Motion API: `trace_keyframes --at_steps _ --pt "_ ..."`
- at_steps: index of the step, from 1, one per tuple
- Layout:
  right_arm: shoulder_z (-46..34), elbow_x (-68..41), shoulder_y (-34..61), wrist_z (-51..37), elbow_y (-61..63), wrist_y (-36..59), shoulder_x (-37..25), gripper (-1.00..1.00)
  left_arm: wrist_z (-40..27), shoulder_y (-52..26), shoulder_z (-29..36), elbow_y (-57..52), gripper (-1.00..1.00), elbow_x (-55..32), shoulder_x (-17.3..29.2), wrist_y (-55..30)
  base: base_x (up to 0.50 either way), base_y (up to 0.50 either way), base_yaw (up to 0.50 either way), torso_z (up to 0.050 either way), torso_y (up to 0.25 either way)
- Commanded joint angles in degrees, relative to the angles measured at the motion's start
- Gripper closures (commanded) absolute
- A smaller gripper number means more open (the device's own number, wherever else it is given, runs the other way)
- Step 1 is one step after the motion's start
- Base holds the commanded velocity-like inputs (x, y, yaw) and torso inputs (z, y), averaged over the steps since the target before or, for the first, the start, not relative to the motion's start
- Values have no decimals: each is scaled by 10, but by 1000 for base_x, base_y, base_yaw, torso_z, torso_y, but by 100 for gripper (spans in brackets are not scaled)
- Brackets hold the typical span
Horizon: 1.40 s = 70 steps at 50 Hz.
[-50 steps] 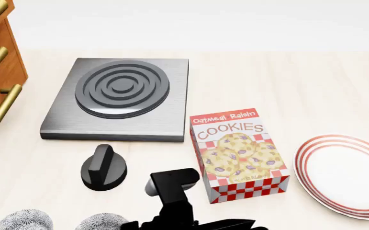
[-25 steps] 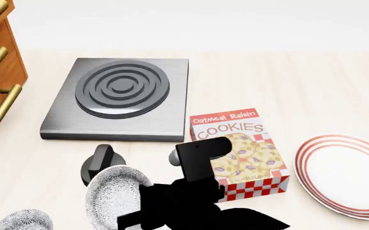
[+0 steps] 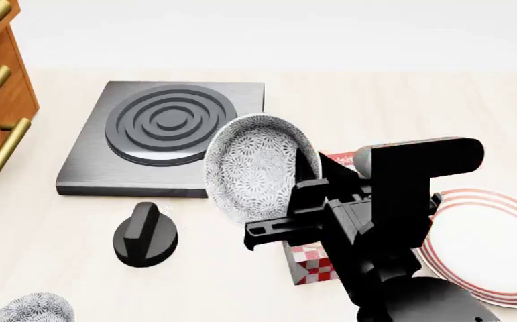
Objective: Pick the akita bowl from table center and place it on the plate.
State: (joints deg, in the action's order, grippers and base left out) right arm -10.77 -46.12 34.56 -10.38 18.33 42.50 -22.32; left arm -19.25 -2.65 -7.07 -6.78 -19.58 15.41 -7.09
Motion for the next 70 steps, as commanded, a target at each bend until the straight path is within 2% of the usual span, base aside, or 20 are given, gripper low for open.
trace_keyframes --at_steps 1,10,17,31,53,68,69,70 --pt "71 28 -39 -41 107 -51 -56 100 -1 3 4 -2 -100 0 2 1 0 0 0 0 0" --pt "115 48 -67 -77 135 -66 -79 100 -3 6 6 -5 -100 0 3 1 0 0 0 0 0" --pt "166 37 -76 -139 118 -29 -88 100 -3 5 9 -2 -100 1 3 2 0 0 0 0 0" --pt "276 -109 -71 -180 68 39 -77 100 -4 6 11 1 -100 -2 5 3 0 0 0 0 0" --pt "313 -184 -52 -207 -44 91 -76 100 -5 10 13 4 -100 -6 5 12 0 0 0 0 0" --pt "313 -185 -53 -207 -46 87 -76 100 -7 10 15 5 -100 -8 7 14 0 0 0 0 1" --pt "339 -247 -32 -225 -84 117 -72 100 -7 11 15 5 -100 -8 7 15 0 0 0 0 0" --pt "347 -265 -23 -236 -95 126 -73 100 -7 10 15 7 -100 -9 7 15 0 0 0 0 0"
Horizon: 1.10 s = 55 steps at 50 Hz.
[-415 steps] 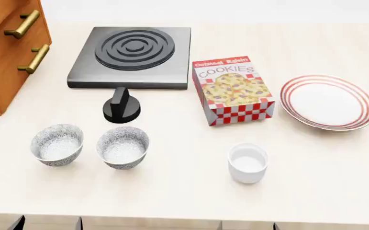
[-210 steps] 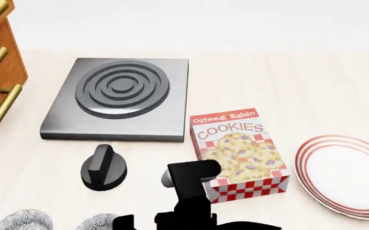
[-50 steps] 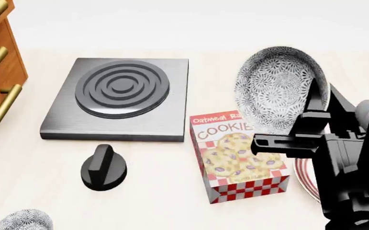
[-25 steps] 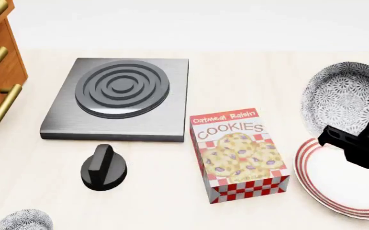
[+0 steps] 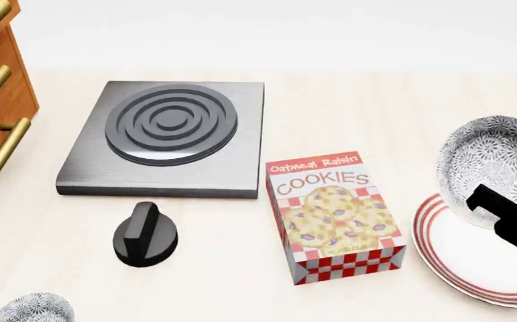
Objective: Pick the akita bowl from table center and place it on the plate.
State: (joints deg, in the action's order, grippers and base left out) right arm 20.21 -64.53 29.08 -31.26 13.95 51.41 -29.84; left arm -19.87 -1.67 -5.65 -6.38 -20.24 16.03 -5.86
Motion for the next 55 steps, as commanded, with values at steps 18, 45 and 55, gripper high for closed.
trace_keyframes --at_steps 18,45,55 --pt "69 -188 139 -155 -219 95 -5 100 -9 -5 4 19 -100 8 -7 26 0 0 0 0 1" --pt "35 -202 201 -243 -326 127 -24 100 10 0 11 32 -100 -8 -4 40 0 0 0 0 0" --pt "34 -189 211 -237 -319 112 -35 100 19 10 15 18 -100 -11 1 49 0 0 0 0 -103"
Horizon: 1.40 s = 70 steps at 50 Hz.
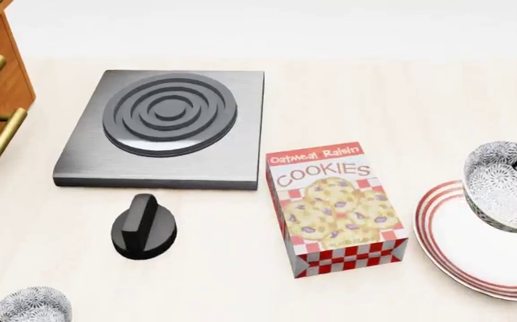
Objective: Pick the akita bowl from table center and place it on the plate.
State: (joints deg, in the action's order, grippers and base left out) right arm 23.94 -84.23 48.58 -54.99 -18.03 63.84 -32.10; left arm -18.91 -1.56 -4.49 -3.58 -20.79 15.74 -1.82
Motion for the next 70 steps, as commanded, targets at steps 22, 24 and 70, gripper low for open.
trace_keyframes --at_steps 22,24,70 --pt "-4 9 16 23 9 -25 -11 100 7 11 0 -20 -100 -12 6 22 0 0 0 1 -63" --pt "-6 11 17 26 7 -27 -11 100 8 14 3 -25 -100 -11 7 21 0 0 0 7 -250" --pt "-131 212 123 261 -297 -200 -4 100 -2 32 -9 -39 -100 -36 20 14 0 0 0 1 -29"
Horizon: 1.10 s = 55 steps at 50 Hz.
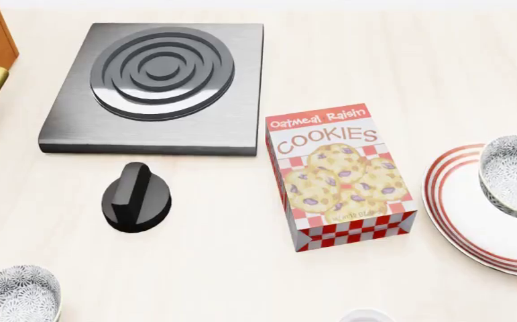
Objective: Pick the akita bowl from table center and place it on the plate.
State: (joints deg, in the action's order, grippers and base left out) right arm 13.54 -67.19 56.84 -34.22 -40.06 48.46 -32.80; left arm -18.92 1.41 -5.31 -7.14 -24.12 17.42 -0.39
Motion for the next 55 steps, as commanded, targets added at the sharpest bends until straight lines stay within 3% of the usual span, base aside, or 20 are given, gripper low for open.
trace_keyframes --at_steps 1,22,37,45,55 --pt "-29 44 44 57 -83 -50 4 100 -2 3 -1 -3 -100 -3 3 0 0 0 0 0 0" --pt "-95 139 160 192 -334 -158 20 100 -9 12 -7 -8 -100 -6 7 5 0 0 0 0 0" --pt "-80 131 144 176 -294 -154 17 100 -9 12 -4 -5 -100 -4 8 12 0 0 0 0 -39" --pt "-84 152 169 208 -347 -185 24 100 -9 12 -3 -4 -100 -6 11 11 0 0 0 0 0" --pt "-8 225 152 220 -349 -184 48 100 -13 21 -9 -13 -100 -9 14 12 0 0 0 0 0"
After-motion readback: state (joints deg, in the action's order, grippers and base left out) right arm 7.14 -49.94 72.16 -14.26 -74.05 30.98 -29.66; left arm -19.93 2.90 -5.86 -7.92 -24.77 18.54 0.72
